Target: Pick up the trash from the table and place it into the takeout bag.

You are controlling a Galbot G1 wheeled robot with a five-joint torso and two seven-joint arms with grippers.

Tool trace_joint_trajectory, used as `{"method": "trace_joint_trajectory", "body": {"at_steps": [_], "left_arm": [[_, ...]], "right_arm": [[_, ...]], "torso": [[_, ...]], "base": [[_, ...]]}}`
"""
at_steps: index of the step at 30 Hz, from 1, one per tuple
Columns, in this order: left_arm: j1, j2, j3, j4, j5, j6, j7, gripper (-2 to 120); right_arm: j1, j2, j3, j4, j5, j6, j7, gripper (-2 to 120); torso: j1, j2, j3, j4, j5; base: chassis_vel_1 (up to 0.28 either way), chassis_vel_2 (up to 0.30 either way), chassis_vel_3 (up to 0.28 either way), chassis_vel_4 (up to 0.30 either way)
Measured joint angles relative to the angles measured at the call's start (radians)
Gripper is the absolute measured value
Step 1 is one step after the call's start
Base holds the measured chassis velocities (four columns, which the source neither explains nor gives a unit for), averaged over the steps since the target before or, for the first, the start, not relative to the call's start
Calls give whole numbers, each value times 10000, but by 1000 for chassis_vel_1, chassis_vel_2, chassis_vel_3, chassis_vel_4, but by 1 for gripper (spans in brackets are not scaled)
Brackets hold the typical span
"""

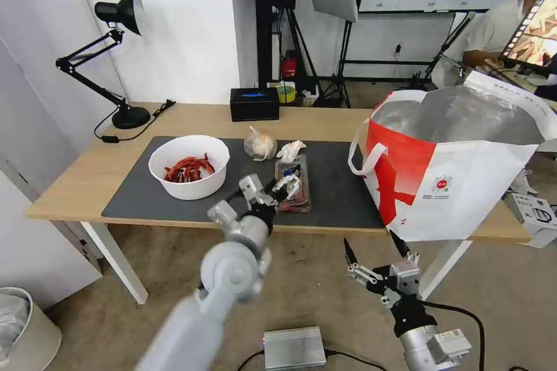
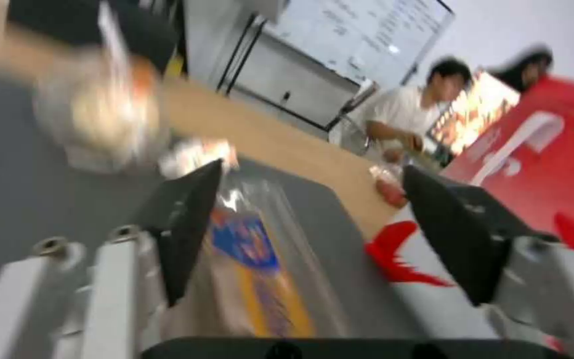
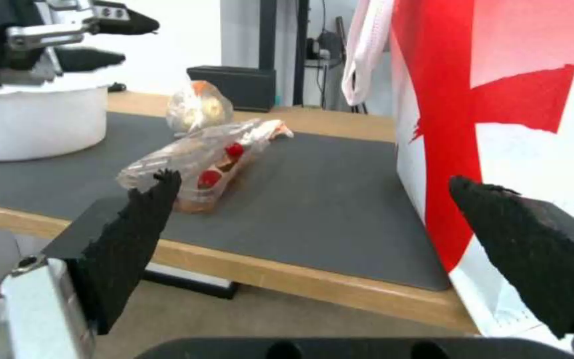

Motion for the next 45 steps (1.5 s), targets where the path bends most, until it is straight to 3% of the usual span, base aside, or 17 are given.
{"method": "trace_joint_trajectory", "body": {"at_steps": [1, 2, 5, 9, 13, 19, 25, 34, 35, 38, 45], "left_arm": [[0, 0, 0, 0, 0, 0, 0, 67], [-140, 371, 39, 48, 128, 42, 389, 64], [-380, 1364, 141, 115, 700, 116, 2037, 49], [-464, 1673, 274, 179, 927, 75, 2774, 38], [-691, 1769, 690, 563, 1156, -188, 3682, 19], [-1284, 1708, 1390, 1167, 1423, -335, 4100, 0], [-1919, 1595, 2073, 1842, 1604, -384, 4141, 0], [-2163, 1353, 2416, 2441, 1701, -457, 4012, 0], [-2202, 1268, 2511, 2690, 1908, -488, 3974, 0], [-2204, 1269, 2527, 2709, 1952, -494, 3972, 0], [-2289, 1258, 2713, 2736, 2122, -502, 3910, 0]], "right_arm": [[0, 0, 0, 0, 0, 0, 0, 100], [0, -28, 38, 6, 85, -2, 2, 100], [91, -205, 185, 90, 835, -246, 74, 100], [193, -319, 265, 156, 1367, -504, 145, 100], [320, -407, 343, 229, 1873, -797, 229, 100], [321, -389, 372, 232, 1907, -831, 238, 100], [426, -449, 365, 264, 2520, -1106, 263, 100], [692, -648, 386, 305, 3596, -1537, 356, 100], [944, -868, 403, 307, 4528, -1909, 525, 100], [1067, -955, 404, 304, 4781, -2027, 603, 100], [1769, -1412, 348, 373, 7144, -2864, 1526, 100]], "torso": [[0, 0, 0, 0, 0], [0, 0, 0, -2, 2], [0, 0, 0, -1, 3], [0, 0, 0, 0, 3], [0, 0, 0, 0, 2], [0, 0, 0, -3, 5], [0, 0, 0, -3, 6], [0, 0, 0, -2, 4], [-1, 0, 0, -2, 4], [-2, 0, 0, -1, 4], [-1, 0, 0, -3, 5]], "base": [[0, 0, 0, 0], [0, 0, 0, 0], [0, 0, 0, 0], [0, 0, 0, 0], [0, 0, 0, 0], [0, 0, 0, 0], [0, 0, 0, 0], [0, 0, 0, 0], [0, 0, 0, 0], [0, 0, 0, 0], [0, 0, 0, 0]]}}
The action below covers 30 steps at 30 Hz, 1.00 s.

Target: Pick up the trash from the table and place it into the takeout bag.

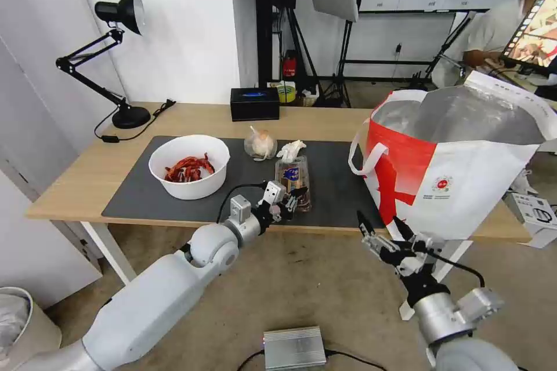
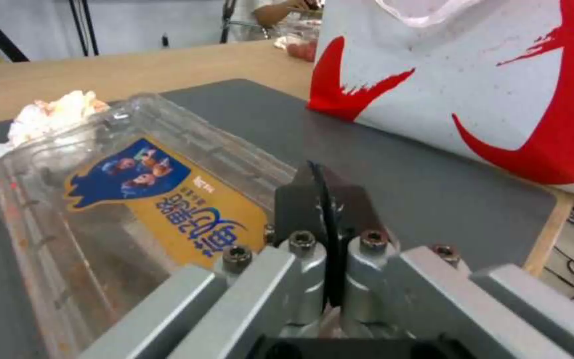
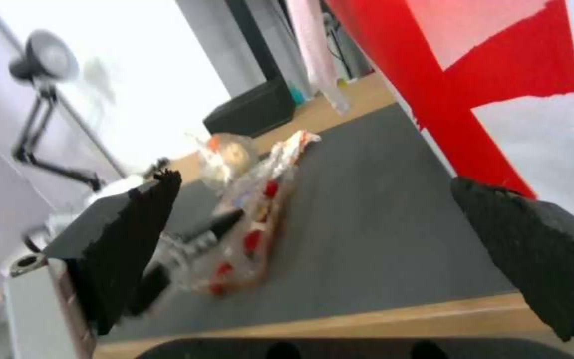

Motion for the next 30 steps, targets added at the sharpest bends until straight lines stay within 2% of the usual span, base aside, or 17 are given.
{"method": "trace_joint_trajectory", "body": {"at_steps": [2, 7, 10, 20, 26, 30], "left_arm": [[0, -18, -1, 23, 10, 0, -34, 0], [-4, 34, -19, 45, 18, 0, -80, 0], [-12, 111, -41, 22, 25, 1, -125, 0], [50, 253, -38, -146, 93, 46, -221, 0], [128, 349, -117, -220, 110, 47, -259, 0], [225, 394, -195, -308, 108, 47, -312, 0]], "right_arm": [[266, -118, -87, 92, 1184, -284, 467, 100], [565, -312, -214, 157, 2402, -463, 900, 100], [970, -609, -338, 216, 3563, -570, 1546, 100], [2358, -1276, -249, -152, 4519, -1164, 2746, 100], [3153, -1496, -216, -480, 4806, -2059, 3039, 100], [3870, -1449, -464, -777, 5522, -2881, 3698, 100]], "torso": [[0, 0, 0, 2, 0], [0, 0, 0, 1, -1], [0, -1, 0, 2, 0], [1, -1, 0, 2, -1], [1, 0, 0, 2, 0], [1, 0, 0, 0, -1]], "base": [[0, 0, 0, 0], [0, 0, 0, 0], [0, 0, 0, 0], [0, 0, 0, 0], [0, 0, 0, 0], [0, 0, 0, 0]]}}
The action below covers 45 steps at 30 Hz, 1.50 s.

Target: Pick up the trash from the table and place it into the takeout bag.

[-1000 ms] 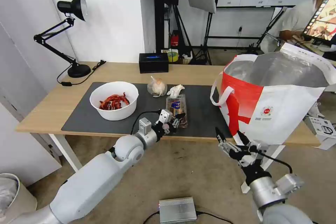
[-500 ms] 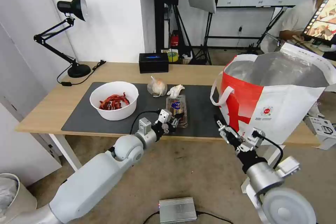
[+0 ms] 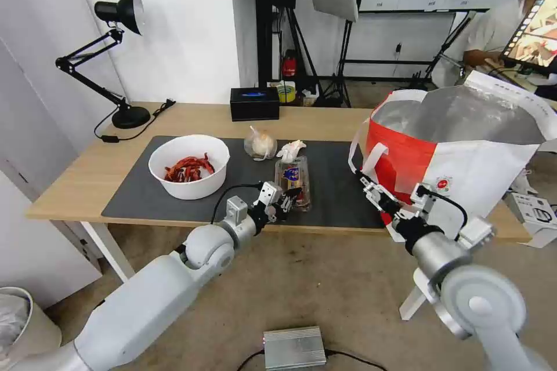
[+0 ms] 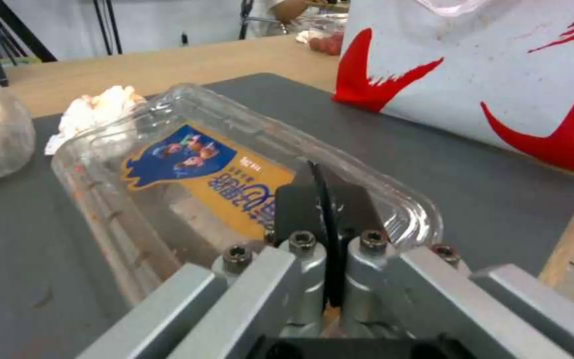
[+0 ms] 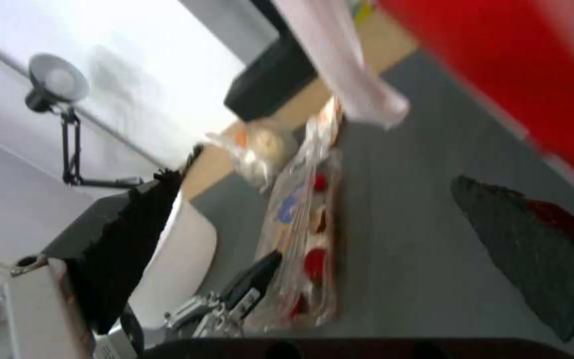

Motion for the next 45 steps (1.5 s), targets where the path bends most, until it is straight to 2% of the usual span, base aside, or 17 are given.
{"method": "trace_joint_trajectory", "body": {"at_steps": [6, 21, 45], "left_arm": [[110, 76, -76, -104, -14, -1, -5, 0], [324, 82, -217, -52, -20, -133, 1, 0], [491, 137, -322, -263, -40, -227, -1, 0]], "right_arm": [[869, 180, -381, -619, 448, -558, 610, 100], [3486, 633, -2061, -2904, 591, -935, 1472, 100], [4735, 1473, -2882, -4175, 393, -1855, 2737, 100]], "torso": [[0, 1, 0, 1, 0], [0, 0, 0, 2, -2], [-1, 1, 0, 1, 0]], "base": [[0, 0, 0, 0], [0, 0, 0, 0], [0, 0, 0, 0]]}}
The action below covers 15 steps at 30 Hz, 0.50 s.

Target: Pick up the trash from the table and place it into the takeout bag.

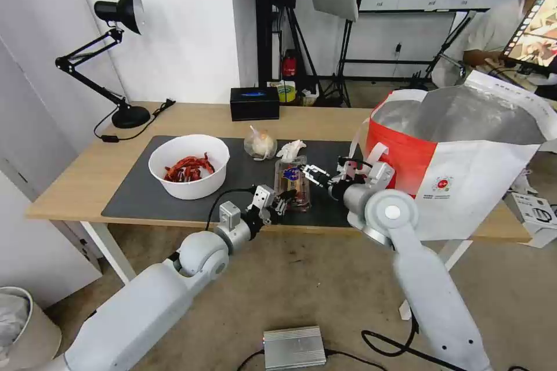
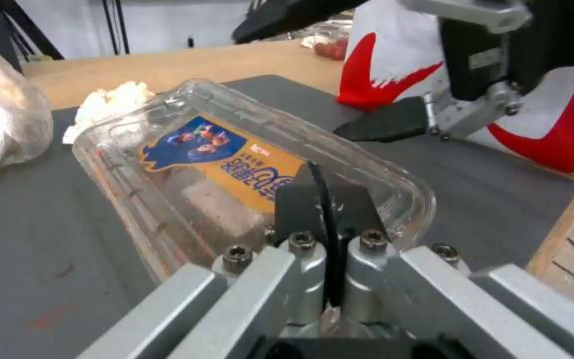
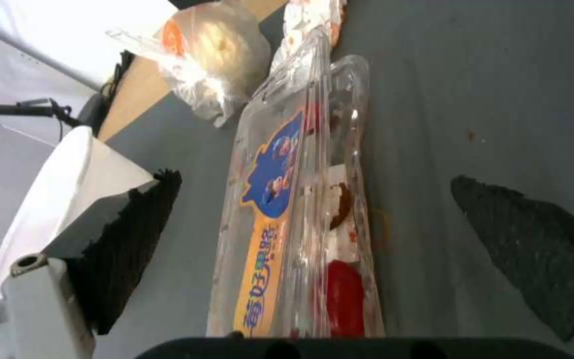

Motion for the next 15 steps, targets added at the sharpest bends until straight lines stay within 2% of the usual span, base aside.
{"method": "trace_joint_trajectory", "body": {"at_steps": [15], "left_arm": [[12, -52, -16, -78, -4, -13, 0, 0]], "right_arm": [[783, 430, -140, -894, 64, -354, 124, 100]], "torso": [[0, 0, -1, 0, 0]], "base": [[0, 0, 0, 0]]}}
